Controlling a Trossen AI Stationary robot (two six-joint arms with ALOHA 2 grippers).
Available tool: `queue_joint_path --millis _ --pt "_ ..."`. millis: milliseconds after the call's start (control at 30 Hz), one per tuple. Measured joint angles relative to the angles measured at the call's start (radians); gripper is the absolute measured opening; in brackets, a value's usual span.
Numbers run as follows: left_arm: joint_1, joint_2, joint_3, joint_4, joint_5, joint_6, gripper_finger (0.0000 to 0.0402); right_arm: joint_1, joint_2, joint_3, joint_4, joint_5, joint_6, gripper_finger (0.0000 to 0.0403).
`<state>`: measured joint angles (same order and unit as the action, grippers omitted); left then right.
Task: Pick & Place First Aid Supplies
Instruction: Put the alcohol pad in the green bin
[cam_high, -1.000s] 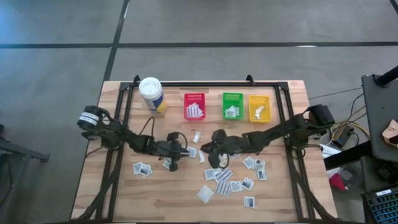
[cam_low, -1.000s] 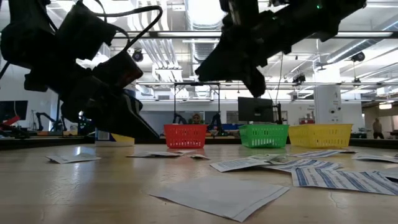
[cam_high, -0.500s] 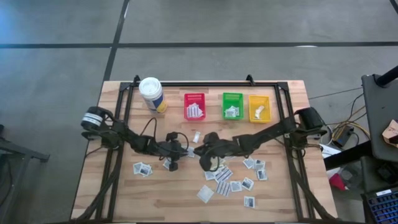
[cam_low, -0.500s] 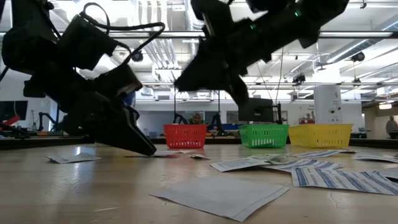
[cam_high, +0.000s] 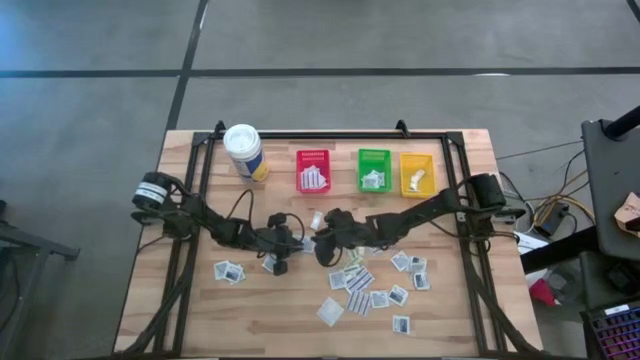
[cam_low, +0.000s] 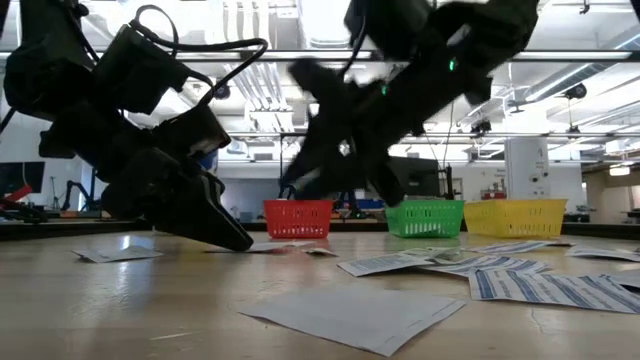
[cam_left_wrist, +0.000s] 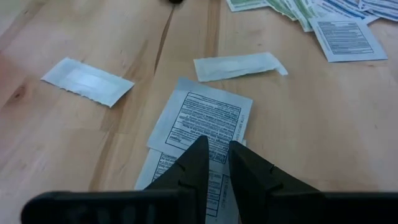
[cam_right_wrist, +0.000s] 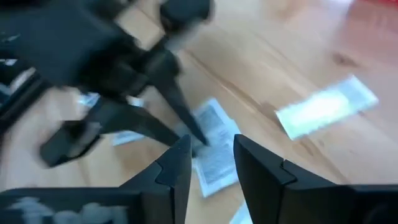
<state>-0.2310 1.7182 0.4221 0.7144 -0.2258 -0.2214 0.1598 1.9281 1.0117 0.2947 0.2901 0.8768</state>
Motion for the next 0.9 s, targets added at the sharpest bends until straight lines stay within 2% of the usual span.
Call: queue_joint_path --millis 333,567,700,900 --pt "0.0 0.044 0.004 0.04 0.002 -0.049 0.0064 -0.013 0.082 0.003 -0.003 -0.037 0.102 0.013" --pt "0.0 0.065 0.006 0.054 0.002 -0.077 0.0064 -0.022 0.086 0.005 -0.01 -0.039 0.132 0.0127" --pt "0.0 0.075 0.005 0.098 0.002 -0.116 0.0064 -0.03 0.085 0.005 -0.017 -0.108 0.182 0.0125" --pt "0.0 0.1 0.018 0.11 -0.006 -0.171 0.0064 -0.034 0.082 0.006 -0.068 -0.157 0.242 0.0122"
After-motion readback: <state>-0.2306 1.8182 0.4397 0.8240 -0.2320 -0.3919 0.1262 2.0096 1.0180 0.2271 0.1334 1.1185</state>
